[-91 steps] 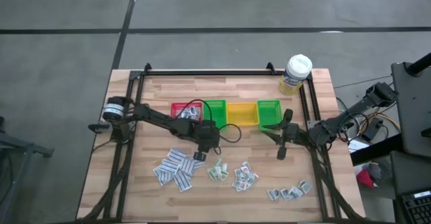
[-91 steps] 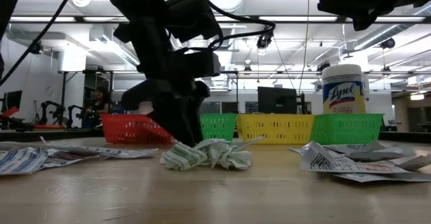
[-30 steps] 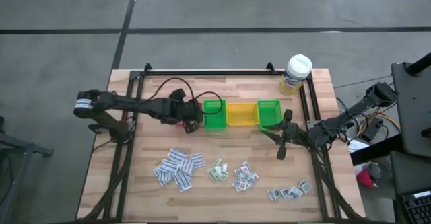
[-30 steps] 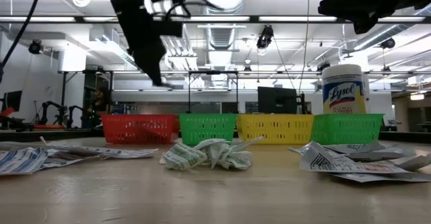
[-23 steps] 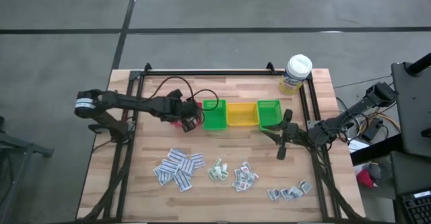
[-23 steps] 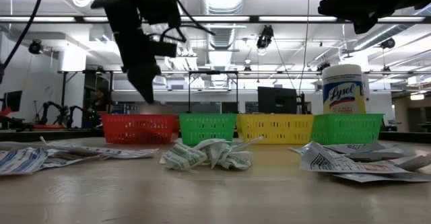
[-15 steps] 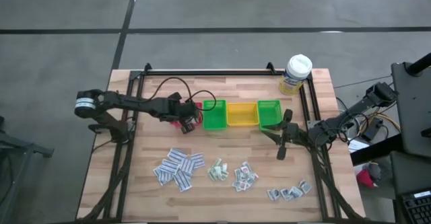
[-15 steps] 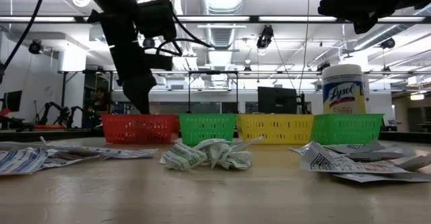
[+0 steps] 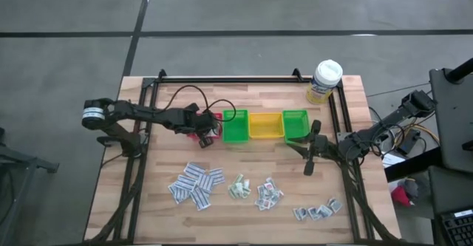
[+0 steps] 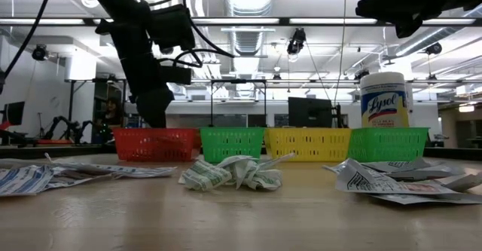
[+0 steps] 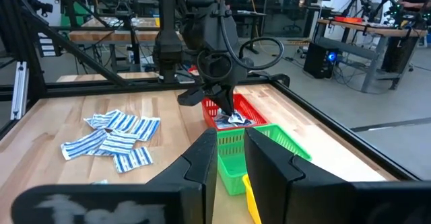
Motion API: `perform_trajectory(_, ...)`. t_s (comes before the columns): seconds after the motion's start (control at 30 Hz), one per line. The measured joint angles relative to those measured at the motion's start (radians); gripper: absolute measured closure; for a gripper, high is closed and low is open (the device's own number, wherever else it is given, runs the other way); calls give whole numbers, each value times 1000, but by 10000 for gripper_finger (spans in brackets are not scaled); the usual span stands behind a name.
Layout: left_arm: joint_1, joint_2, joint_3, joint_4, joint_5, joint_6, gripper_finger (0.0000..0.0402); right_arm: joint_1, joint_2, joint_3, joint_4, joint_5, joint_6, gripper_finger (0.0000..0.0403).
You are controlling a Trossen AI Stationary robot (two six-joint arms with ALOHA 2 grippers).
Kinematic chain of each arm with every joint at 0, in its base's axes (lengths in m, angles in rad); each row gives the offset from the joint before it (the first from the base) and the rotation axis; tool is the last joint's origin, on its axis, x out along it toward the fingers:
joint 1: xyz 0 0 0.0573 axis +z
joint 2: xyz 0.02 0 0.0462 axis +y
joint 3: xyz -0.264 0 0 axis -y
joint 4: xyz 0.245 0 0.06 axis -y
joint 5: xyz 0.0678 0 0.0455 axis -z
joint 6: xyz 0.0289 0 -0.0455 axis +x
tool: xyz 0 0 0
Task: Pick & Place First Aid Supplies
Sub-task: Put the alcohol pad into the red basket
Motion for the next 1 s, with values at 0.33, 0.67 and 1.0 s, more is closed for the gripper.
perform_trajectory(0.33,0,-2,0,0,-5,2,333,0,0,0,0,0,0,318)
perform_trajectory(0.67,0,-115,0,-21,-5,21,246,0,0,0,0,0,2,333)
perform_trajectory(1.0,-22,-352,1,-79,115,-51,243,0,0,0,-2,0,-6,319)
